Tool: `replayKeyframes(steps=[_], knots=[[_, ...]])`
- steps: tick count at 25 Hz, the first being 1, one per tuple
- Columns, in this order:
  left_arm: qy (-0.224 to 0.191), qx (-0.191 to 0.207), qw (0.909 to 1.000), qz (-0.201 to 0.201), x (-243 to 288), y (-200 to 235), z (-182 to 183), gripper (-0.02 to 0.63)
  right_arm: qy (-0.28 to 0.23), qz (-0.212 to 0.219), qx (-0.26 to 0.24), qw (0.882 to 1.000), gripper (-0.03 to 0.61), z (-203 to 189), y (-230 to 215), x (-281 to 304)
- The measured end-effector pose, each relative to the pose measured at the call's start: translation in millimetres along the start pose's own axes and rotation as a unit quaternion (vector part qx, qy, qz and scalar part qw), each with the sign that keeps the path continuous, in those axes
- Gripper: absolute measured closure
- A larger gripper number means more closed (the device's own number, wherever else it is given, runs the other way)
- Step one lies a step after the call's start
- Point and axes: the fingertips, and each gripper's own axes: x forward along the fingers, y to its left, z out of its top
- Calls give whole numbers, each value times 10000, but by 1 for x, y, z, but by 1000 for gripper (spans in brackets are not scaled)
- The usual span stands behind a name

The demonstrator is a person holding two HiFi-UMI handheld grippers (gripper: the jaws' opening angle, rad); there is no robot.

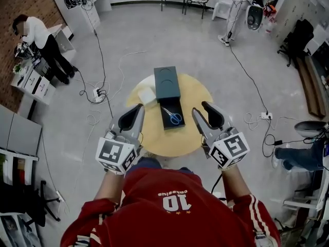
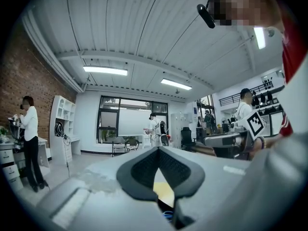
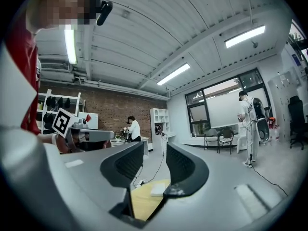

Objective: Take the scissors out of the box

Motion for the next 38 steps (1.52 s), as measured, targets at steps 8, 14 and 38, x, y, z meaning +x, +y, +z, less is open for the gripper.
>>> replayKeyframes(steps=[8,14,38], knots=[[20,-33,10000,-13,10,0,-2,611,598,80,-39,9982,425,-35,-22,13],[117,-142,9998,6,16,11,-11,611,1283,129,-10,9916,425,-83,-40,31],[193,-234,9995,-13,30,64,-29,611,4609,953,-180,8822,443,-370,-56,111]])
